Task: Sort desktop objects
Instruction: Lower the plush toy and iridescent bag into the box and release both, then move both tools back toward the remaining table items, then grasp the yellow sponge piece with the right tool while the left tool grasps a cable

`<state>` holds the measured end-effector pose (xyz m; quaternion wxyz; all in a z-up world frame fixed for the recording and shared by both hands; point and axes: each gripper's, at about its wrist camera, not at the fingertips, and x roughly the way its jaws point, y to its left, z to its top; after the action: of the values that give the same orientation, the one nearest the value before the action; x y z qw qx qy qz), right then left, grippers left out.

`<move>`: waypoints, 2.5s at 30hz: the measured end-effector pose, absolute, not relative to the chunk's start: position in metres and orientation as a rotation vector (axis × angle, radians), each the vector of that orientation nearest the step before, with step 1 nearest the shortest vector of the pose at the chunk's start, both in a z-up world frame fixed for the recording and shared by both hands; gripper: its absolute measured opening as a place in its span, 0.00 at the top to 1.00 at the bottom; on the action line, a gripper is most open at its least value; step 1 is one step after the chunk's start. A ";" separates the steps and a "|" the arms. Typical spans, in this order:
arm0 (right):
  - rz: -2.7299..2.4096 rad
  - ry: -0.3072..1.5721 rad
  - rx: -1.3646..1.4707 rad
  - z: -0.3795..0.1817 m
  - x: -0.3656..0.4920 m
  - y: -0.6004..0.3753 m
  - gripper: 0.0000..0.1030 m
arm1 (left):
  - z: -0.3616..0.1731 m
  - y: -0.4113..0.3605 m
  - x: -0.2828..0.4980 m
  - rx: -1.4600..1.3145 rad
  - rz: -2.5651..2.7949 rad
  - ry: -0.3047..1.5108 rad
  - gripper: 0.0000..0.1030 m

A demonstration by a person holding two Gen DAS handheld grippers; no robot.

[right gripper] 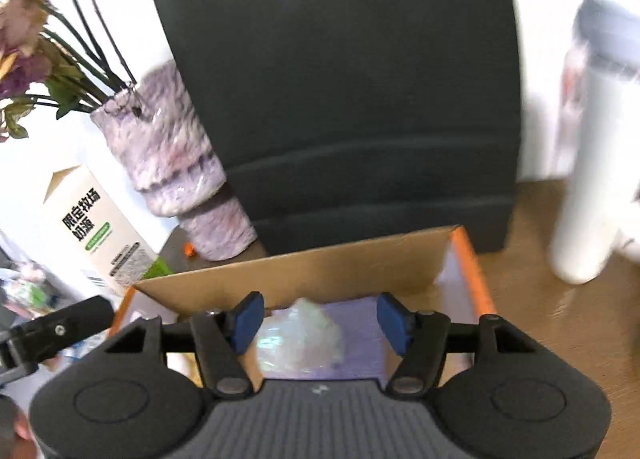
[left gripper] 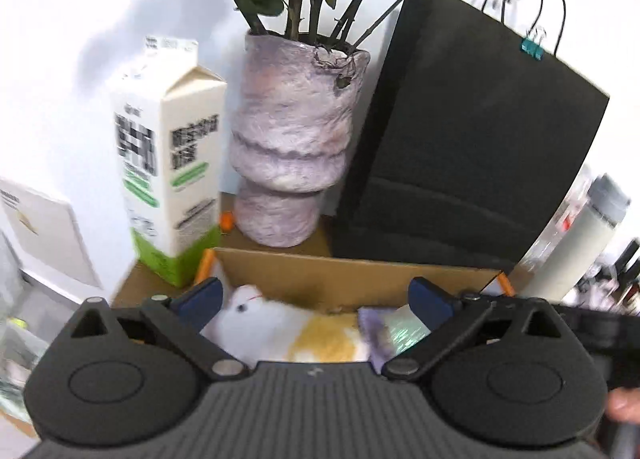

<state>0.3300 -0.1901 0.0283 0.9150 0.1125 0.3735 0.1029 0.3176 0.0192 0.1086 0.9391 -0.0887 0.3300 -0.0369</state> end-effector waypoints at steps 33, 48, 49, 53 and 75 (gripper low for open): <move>0.210 0.620 0.107 -0.048 -0.048 -0.204 0.22 | 0.013 -0.034 -0.052 0.036 -0.040 0.492 0.00; 0.222 0.595 0.032 -0.054 -0.082 -0.196 0.22 | 0.010 0.008 -0.045 -0.141 0.051 0.530 0.00; 0.228 0.601 0.028 -0.055 -0.081 -0.195 0.22 | 0.013 0.014 -0.035 -0.164 0.078 0.533 0.00; 0.242 0.584 -0.019 -0.051 -0.079 -0.188 0.22 | 0.022 0.041 0.008 -0.313 0.090 0.549 0.00; -0.027 0.640 0.014 -0.067 0.045 -0.225 0.70 | 0.025 0.071 0.044 -0.586 0.003 0.472 0.90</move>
<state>0.0453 -0.2246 -0.0666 0.9491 0.0069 0.3146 -0.0132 0.0442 0.0712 0.0255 0.9300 -0.2863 0.2305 0.0014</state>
